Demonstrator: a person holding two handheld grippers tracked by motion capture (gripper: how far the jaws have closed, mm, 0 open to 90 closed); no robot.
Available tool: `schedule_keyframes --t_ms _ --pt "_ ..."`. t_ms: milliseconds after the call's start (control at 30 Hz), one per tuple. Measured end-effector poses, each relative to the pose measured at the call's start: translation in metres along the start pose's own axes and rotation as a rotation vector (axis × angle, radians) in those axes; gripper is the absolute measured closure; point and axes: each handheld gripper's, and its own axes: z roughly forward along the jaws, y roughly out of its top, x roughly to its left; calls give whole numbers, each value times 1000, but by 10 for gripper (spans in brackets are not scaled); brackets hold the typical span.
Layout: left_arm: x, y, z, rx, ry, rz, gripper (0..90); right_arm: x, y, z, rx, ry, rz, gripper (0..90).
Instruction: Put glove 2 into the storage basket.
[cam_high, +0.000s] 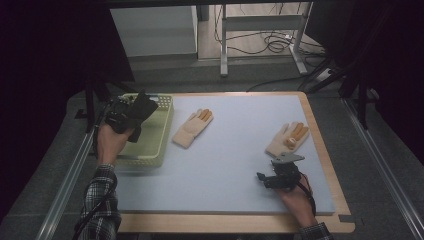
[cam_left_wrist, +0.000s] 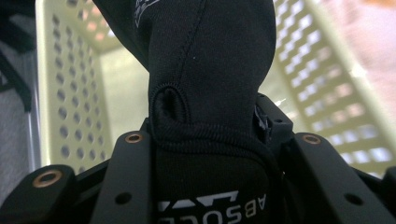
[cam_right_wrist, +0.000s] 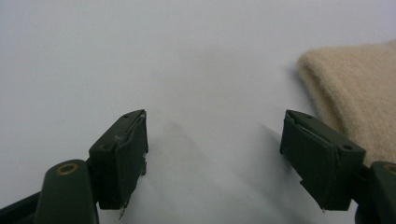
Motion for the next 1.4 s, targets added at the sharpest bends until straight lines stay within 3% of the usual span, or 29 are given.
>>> schedule_keyframes --t_ms 167,400,567,667,700,767,900,1033,1100,1233,1400 --pt "12 -5 20 110 44 -7 566 0 0 0 0 0 0 231" --pt "26 -11 38 182 65 -61 551 0 0 0 -1 0 0 231" --pt "29 -9 49 236 77 -53 522 0 0 0 -1 1 0 231" --pt "30 -9 57 278 81 -58 426 0 0 0 -1 1 0 231" --pt "30 -10 59 291 84 -62 309 0 0 0 -1 0 0 231" --pt "29 -10 61 308 87 -53 292 0 0 0 -1 1 0 231" --pt "26 -8 57 311 62 -72 99 0 0 0 -1 0 0 231" --pt "30 -10 45 277 14 -78 64 0 0 0 -1 0 0 231" --pt "33 -11 36 237 -13 -83 52 0 0 0 -1 0 0 231" --pt "34 -11 26 209 -18 -69 48 0 0 0 0 0 0 230" --pt "32 -12 13 119 -32 -55 51 0 0 0 0 -1 -1 231"
